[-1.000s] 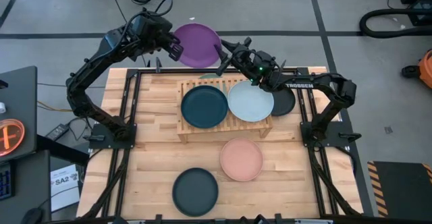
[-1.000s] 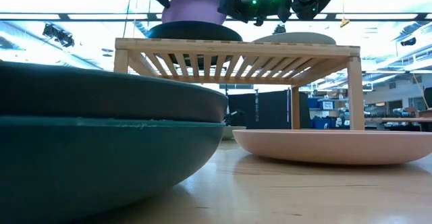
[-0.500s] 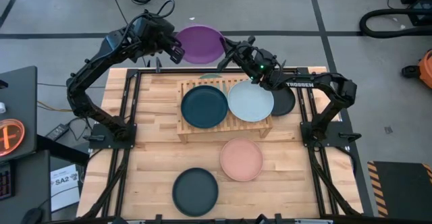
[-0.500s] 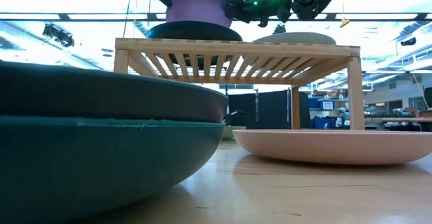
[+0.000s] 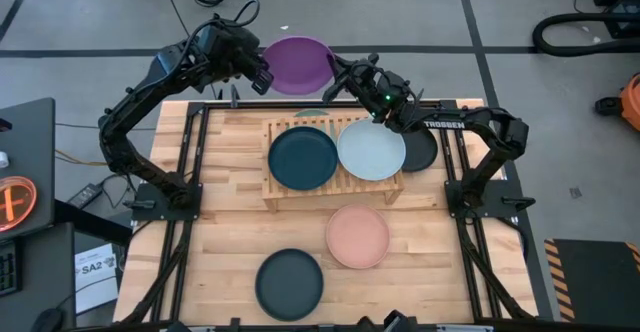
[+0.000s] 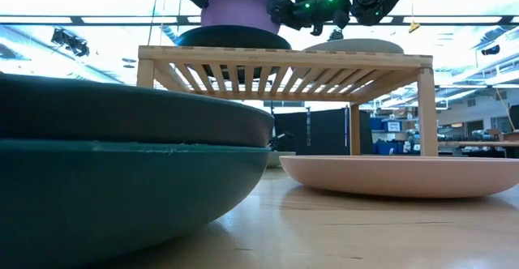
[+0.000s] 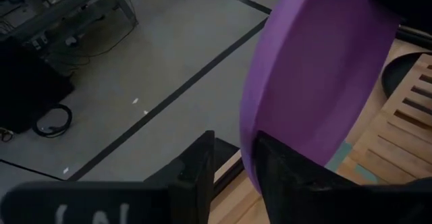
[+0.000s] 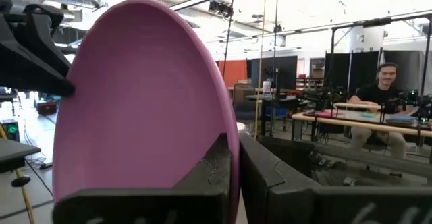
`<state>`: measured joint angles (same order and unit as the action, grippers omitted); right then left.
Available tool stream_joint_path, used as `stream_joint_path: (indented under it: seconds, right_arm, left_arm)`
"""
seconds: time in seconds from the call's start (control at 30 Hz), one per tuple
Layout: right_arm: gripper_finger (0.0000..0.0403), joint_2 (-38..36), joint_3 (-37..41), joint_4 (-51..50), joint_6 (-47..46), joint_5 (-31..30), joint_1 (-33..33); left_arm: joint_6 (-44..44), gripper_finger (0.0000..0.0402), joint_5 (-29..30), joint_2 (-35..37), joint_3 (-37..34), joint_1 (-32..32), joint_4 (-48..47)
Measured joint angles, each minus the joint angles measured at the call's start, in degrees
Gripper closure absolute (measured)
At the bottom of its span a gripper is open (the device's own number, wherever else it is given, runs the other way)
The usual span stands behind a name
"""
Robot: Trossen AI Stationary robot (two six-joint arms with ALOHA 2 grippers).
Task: Place and stack plates onto a shelf
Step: Stack the purple plate on top of the light blue plate on the shelf
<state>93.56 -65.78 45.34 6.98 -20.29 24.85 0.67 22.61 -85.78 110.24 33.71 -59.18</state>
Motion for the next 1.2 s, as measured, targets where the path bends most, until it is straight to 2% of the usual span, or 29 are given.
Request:
stream_joint_path:
  seconds: [0.2,0.53,0.7,0.93,1.03,1.2]
  right_arm:
    - [0.0385,0.07,-4.37,-8.62,0.53,-0.57,2.85]
    - [0.0385,0.09,-18.73,-39.23,0.42,-0.12,8.64]
    - [0.0385,0.09,-29.18,-58.82,-1.84,8.01,12.16]
    - [0.0385,0.0,-43.27,-84.78,-8.24,23.65,17.07]
    - [0.0385,0.0,-47.13,-95.64,-8.46,30.66,18.59]
    - [0.0381,-0.02,-49.32,-109.81,-5.93,35.98,19.07]
  left_arm:
    - [0.0,0.0281,-2.57,0.04,0.02,0.16,-0.29]
    - [0.0,0.028,-4.41,0.04,0.02,0.11,-0.4]
    - [0.02,0.028,-4.69,0.04,0.02,0.09,-0.85]
    - [0.04,0.028,-4.81,0.04,0.02,0.09,-0.87]
    - [0.04,0.028,-4.81,0.04,0.02,0.09,-0.87]
    - [0.04,0.028,-4.83,0.04,0.02,0.09,-0.9]
